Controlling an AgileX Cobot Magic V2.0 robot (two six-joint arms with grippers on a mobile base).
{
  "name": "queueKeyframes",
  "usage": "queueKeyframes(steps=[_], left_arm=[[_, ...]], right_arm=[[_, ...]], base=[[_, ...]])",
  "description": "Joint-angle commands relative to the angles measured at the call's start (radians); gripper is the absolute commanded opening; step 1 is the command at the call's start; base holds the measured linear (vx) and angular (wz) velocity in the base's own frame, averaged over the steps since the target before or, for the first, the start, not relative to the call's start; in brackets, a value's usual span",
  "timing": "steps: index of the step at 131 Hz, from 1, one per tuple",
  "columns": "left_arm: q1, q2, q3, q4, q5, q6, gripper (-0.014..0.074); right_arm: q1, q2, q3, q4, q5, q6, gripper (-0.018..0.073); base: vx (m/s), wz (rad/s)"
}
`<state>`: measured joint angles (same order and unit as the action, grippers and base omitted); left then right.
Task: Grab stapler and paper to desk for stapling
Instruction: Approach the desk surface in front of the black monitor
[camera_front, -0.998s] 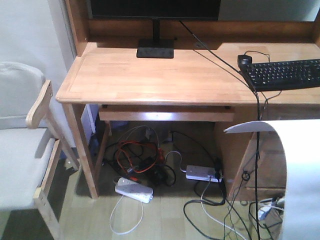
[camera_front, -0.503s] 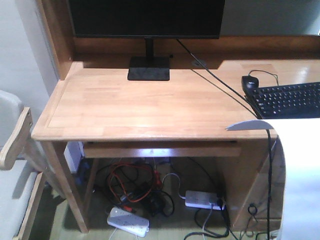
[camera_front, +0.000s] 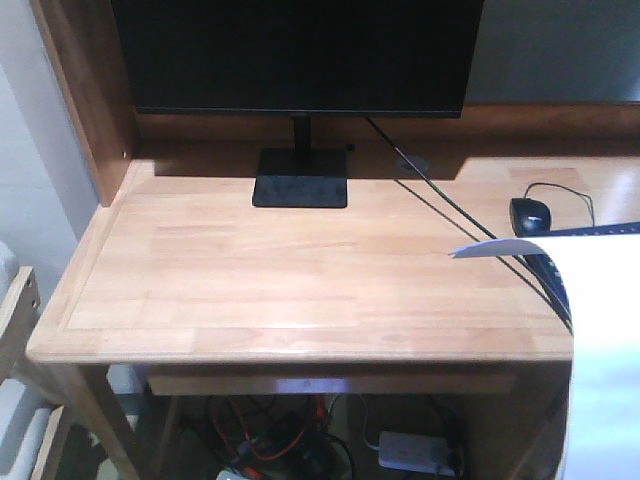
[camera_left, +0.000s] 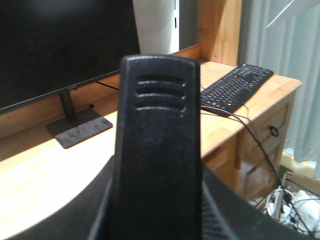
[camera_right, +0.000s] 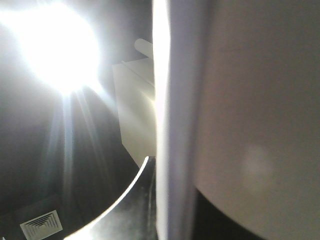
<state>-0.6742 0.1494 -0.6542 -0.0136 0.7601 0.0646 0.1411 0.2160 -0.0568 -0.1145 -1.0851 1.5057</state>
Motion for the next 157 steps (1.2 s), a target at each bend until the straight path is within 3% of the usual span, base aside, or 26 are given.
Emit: queueKeyframes(steps=[1,157], left_arm=[[-0.007,0.016,-0.028,-0.005,-0.116,-0.002,-0.0006],[-0.007,0.016,-0.028,-0.005,-0.116,-0.002,-0.0006]], right_arm=[[-0.004,0.012,-0.028,-0.004,-0.038,0.000,-0.0006],[-0.004,0.012,-0.028,-0.004,-0.036,0.000,-0.0006]], base=[[0.24,0.01],[0.15,0.00]])
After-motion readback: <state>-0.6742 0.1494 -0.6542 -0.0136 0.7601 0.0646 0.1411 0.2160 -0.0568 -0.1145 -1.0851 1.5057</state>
